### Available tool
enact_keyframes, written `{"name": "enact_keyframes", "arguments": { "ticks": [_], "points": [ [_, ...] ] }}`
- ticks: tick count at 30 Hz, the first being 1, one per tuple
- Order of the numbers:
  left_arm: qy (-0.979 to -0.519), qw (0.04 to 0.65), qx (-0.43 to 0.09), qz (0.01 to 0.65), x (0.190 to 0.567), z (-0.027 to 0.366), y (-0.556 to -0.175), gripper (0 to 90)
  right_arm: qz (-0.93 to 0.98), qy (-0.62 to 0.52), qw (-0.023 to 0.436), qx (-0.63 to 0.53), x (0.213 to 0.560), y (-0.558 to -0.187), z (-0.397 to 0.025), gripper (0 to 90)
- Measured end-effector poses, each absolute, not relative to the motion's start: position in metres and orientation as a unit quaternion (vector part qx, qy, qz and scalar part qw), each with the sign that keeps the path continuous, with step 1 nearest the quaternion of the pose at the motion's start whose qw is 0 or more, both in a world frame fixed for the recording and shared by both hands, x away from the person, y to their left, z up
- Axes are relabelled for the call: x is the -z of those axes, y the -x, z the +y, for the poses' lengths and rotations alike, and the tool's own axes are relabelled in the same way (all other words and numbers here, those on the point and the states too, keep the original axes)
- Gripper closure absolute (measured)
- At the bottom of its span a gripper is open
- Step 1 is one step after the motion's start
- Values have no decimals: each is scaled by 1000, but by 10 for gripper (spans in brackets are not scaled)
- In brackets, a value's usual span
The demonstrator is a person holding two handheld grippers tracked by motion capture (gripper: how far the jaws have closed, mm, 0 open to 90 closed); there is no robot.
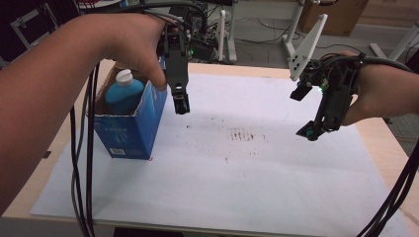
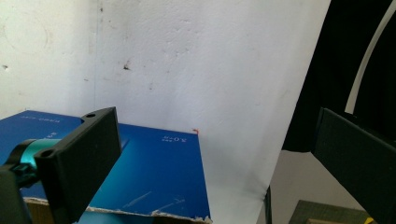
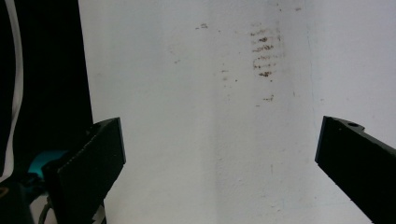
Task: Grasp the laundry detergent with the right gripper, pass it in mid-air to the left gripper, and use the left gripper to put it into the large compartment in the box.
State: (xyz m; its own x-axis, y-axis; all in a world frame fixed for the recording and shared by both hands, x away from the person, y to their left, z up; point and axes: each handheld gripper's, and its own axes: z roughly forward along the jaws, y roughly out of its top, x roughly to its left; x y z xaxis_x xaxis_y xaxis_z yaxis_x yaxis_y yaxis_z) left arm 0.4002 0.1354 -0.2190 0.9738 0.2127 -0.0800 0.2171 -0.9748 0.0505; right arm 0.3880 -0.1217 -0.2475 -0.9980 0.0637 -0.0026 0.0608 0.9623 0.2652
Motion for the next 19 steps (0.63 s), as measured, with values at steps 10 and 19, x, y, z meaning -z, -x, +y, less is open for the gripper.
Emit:
{"name": "enact_keyframes", "arguments": {
  "ticks": [10,19],
  "points": [
    [-993,28,39,106,221,135,-402,16,991,-29,4,-131,250,-390,-120,6],
    [-993,29,38,109,221,136,-403,16,991,-29,2,-129,250,-391,-118,6]
  ]
}}
